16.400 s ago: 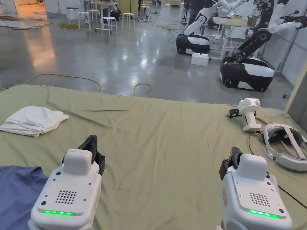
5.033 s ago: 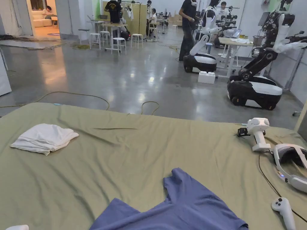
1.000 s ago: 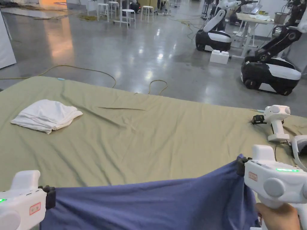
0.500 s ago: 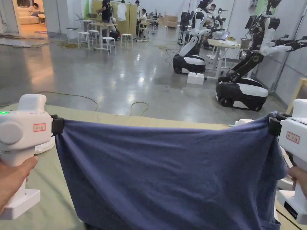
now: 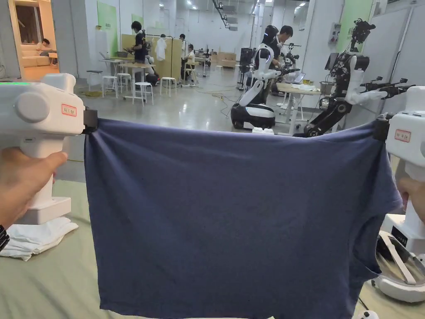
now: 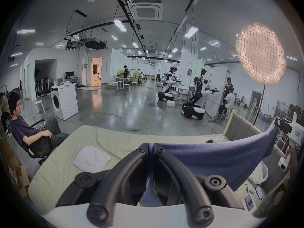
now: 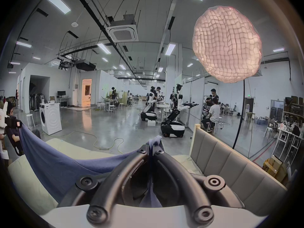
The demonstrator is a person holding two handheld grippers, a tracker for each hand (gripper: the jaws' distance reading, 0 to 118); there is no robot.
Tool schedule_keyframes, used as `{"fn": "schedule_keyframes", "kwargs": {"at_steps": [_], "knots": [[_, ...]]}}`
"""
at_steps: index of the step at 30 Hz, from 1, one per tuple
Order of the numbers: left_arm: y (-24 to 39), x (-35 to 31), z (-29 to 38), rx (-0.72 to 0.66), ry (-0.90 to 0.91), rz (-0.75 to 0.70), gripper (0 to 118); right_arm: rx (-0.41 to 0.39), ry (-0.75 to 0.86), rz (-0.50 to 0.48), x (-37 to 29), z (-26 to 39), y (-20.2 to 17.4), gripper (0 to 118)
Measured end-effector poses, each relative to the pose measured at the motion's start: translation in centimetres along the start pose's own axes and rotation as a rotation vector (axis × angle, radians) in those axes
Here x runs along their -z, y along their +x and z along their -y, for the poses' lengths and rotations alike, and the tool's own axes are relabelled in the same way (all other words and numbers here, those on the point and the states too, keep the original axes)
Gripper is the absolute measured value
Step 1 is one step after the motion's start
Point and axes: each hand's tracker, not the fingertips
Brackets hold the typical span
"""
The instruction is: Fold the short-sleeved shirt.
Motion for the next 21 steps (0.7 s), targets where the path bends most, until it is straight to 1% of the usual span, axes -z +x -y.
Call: {"fn": "schedule_keyframes", "kwargs": {"at_steps": [3, 5, 7, 11, 15, 17, 21], "knots": [[-0.1, 1.2, -2.4, 0.043, 0.033, -0.033, 7, 0.002, 0.013, -0.001, 1.6, -1.7, -0.8, 3], [-0.1, 1.8, -3.6, 0.057, 0.049, -0.045, 7, -0.025, 0.023, 0.004, 2.6, -2.5, -1.2, 3], [-0.3, 2.4, -4.5, 0.068, 0.058, -0.055, 7, -0.036, 0.031, 0.003, 3.5, -3.1, -1.6, 3], [-0.5, 3.8, -4.8, 0.101, 0.066, -0.08, 7, -0.036, 0.033, 0.005, 5.0, -3.1, -2.0, 3], [-0.6, 4.8, -2.8, 0.134, 0.066, -0.104, 7, -0.052, 0.021, -0.004, 5.5, -1.3, -2.6, 3], [-0.6, 5.0, -0.9, 0.141, 0.053, -0.112, 7, -0.062, 0.011, -0.008, 5.4, 0.2, -2.8, 3], [-1.4, 5.4, 3.9, 0.12, -0.015, -0.091, 7, -0.06, -0.058, -0.022, 4.9, 4.6, -2.8, 3]]}}
